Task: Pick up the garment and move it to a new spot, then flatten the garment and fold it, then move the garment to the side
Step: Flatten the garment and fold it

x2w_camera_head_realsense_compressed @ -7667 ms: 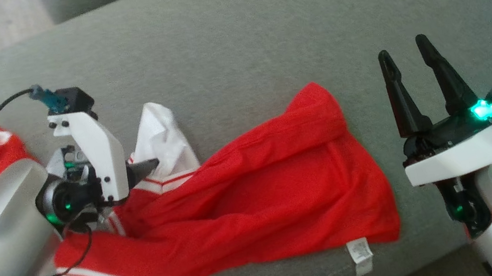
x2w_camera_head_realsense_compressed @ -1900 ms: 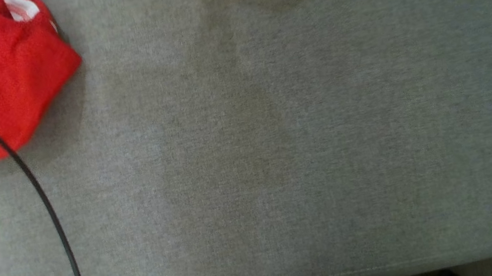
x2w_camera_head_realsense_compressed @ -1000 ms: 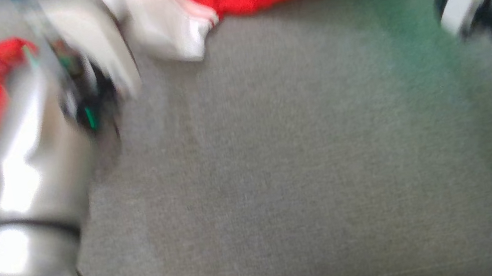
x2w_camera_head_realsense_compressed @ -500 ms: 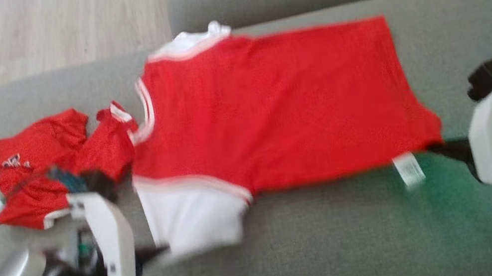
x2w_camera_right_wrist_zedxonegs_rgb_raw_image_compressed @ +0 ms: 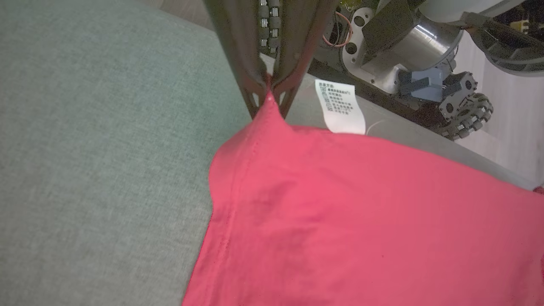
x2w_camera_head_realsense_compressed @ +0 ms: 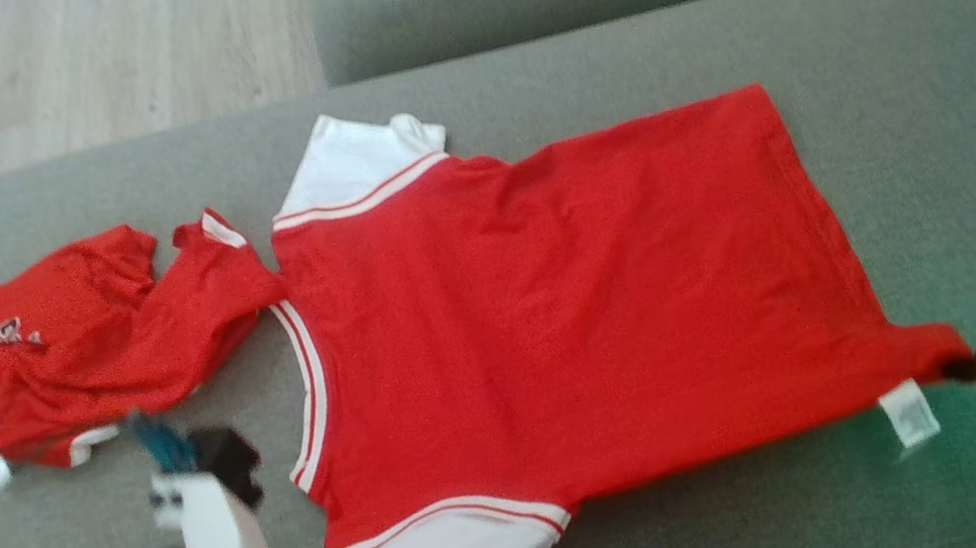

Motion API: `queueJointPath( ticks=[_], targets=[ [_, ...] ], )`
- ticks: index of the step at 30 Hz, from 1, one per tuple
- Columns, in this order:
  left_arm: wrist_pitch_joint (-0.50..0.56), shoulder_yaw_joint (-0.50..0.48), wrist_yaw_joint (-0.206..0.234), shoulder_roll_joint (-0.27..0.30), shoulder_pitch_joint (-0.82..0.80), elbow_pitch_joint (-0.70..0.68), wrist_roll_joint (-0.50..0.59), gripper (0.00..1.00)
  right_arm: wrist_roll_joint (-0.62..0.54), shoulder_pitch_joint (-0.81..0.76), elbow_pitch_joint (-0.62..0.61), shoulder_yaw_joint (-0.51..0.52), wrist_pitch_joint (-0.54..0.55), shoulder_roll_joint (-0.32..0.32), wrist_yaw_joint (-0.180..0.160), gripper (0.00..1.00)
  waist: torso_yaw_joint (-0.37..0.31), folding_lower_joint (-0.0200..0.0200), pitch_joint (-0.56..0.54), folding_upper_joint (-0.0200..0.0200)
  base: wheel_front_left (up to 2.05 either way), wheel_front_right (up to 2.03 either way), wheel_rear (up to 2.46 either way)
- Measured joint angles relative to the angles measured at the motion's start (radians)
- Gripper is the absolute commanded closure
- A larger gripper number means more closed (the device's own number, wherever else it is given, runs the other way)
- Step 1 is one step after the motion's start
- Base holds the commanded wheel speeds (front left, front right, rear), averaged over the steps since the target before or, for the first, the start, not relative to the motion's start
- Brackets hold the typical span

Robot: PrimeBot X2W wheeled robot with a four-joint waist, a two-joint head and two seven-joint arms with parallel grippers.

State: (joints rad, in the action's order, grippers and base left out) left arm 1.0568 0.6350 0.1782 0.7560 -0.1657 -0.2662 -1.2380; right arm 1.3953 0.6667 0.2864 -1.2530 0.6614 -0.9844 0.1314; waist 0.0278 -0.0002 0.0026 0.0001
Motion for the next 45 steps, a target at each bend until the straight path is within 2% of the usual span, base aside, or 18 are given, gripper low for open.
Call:
queueJointPath(
  ticks=[4,10,19,20,21,22,27,29,32,35,37,41,43,44,45],
  targets=[
    [0.014,-0.008,0.003,-0.021,-0.115,0.033,0.001,1.0,0.029,0.032,0.039,0.049,0.018,0.026,0.0,1.0,-0.008,0.0,0.037,0.0,0.0,0.0,0.0],
    [0.024,-0.01,-0.006,-0.124,-0.368,0.222,0.058,1.0,0.092,0.13,0.128,0.119,0.077,0.114,0.0,1.0,-0.015,0.0001,0.11,0.0,0.0,0.0,0.0],
    [-0.072,0.005,-0.076,-0.283,-0.56,0.551,0.138,1.0,0.101,0.23,0.326,0.167,0.093,0.252,0.0,1.0,-0.029,0.0002,0.208,0.0,0.0,0.0,0.0],
    [-0.093,0.004,-0.087,-0.297,-0.572,0.578,0.145,0.89,0.102,0.23,0.343,0.171,0.085,0.267,0.0,0.85,-0.029,0.0002,0.213,0.0,0.0,0.0,0.0],
    [-0.114,0.004,-0.095,-0.308,-0.582,0.602,0.151,0.18,0.106,0.23,0.357,0.174,0.082,0.281,0.0,0.31,-0.029,0.0003,0.216,-0.0001,0.0,0.0,0.0],
    [-0.129,0.004,-0.106,-0.317,-0.589,0.625,0.157,0.0,0.108,0.23,0.368,0.175,0.07,0.292,0.0,0.0,-0.028,0.0003,0.217,0.0,0.0,0.0,0.0],
    [-0.222,0.001,-0.16,-0.328,-0.595,0.679,0.181,0.0,0.108,0.228,0.365,0.214,-0.049,0.316,0.0,0.0,-0.024,0.0002,0.196,0.0,0.0,0.0,0.0],
    [-0.295,-0.007,-0.174,-0.327,-0.592,0.677,0.201,0.0,0.105,0.222,0.35,0.234,-0.121,0.31,0.0,0.0,-0.022,0.0002,0.179,0.0,0.0,0.0,0.0],
    [-0.449,-0.035,-0.178,-0.322,-0.562,0.638,0.253,0.0,0.068,0.202,0.306,0.271,-0.301,0.297,0.0,0.0,-0.018,0.0002,0.148,0.0,0.0,0.0,0.0],
    [-0.623,-0.055,-0.155,-0.317,-0.489,0.571,0.322,0.0,0.027,0.149,0.246,0.319,-0.522,0.279,0.0,0.0,-0.013,0.0002,0.114,0.0,0.0,0.0,0.0],
    [-0.744,-0.062,-0.121,-0.315,-0.424,0.517,0.382,0.0,-0.017,0.094,0.223,0.331,-0.648,0.272,0.0,0.0,-0.008,0.0001,0.095,0.0,0.0,0.0,0.0],
    [-0.985,-0.073,-0.013,-0.308,-0.283,0.425,0.511,0.0,-0.078,-0.044,0.244,0.368,-0.853,0.277,0.0,0.0,0.0,0.0001,0.069,0.0,0.0,0.0,0.0],
    [-1.076,-0.073,0.038,-0.309,-0.208,0.393,0.56,0.0,-0.123,-0.097,0.288,0.406,-0.896,0.285,0.0,0.0,0.0,0.0001,0.064,0.0,0.0,0.0,0.0],
    [-1.155,-0.07,0.089,-0.314,-0.134,0.37,0.602,0.0,-0.178,-0.138,0.316,0.475,-0.909,0.308,0.0,0.0,0.0,0.0001,0.06,0.0,0.0,0.0,0.0],
    [-1.186,-0.068,0.11,-0.319,-0.099,0.362,0.618,0.0,-0.225,-0.157,0.318,0.533,-0.909,0.327,0.0,0.0,0.0,0.0001,0.058,0.0,0.0,0.0,0.0]
  ],
)
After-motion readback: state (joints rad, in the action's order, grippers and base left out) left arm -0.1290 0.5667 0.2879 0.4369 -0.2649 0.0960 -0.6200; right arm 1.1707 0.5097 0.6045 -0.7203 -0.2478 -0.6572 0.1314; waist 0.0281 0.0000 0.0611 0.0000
